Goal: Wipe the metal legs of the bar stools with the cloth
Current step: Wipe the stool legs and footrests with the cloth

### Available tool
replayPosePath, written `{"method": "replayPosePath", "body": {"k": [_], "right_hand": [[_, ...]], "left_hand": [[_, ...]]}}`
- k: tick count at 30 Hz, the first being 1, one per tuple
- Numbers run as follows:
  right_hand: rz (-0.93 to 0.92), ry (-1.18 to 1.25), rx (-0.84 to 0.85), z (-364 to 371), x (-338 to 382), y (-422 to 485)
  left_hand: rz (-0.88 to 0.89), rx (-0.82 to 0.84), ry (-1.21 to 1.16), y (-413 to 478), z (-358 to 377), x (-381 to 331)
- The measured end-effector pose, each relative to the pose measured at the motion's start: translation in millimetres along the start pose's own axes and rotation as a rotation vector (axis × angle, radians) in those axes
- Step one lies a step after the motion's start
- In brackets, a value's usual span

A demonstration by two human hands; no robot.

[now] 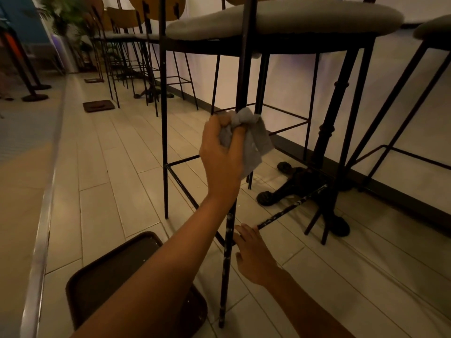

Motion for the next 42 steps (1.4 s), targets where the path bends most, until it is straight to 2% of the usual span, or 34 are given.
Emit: {"method": "replayPosePath", "body": {"k": [5,12,19,28,35,42], "right_hand": [[0.003,-0.012,0.006,-2.1,1.7,-0.3],[0.015,-0.031,0.019,-1.5,2.3,-0.3],[0.044,-0.056,0.061,-4.3,3.6,0.3],[0.037,-0.065,0.061,-4.5,3.3,0.0],[0.04,-0.051,0.036,-1.3,2.0,0.6],[0.032,-0.019,0.015,0.0,2.7,-0.1]], "left_hand": [[-0.055,0.039,0.0,-6.9,-8.1,-1.3],[-0.013,0.027,0.01,6.5,-2.7,-2.9],[0.005,0.118,0.001,-18.1,-18.7,9.6],[-0.026,0.066,0.003,-23.2,-15.3,9.3],[-0.06,0.135,0.022,-59.1,-30.3,21.8],[-0.08,0.094,0.015,-54.7,-26.8,15.0]]}}
Point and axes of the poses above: each hand's wrist, its own y-axis towards the middle knuckle, its own z-axis out of the palm, x = y × z, the point moved 1 cm from there along y, towards the middle knuckle, and after that the axes turned 14 degrees about z, right-handed, at the moved point
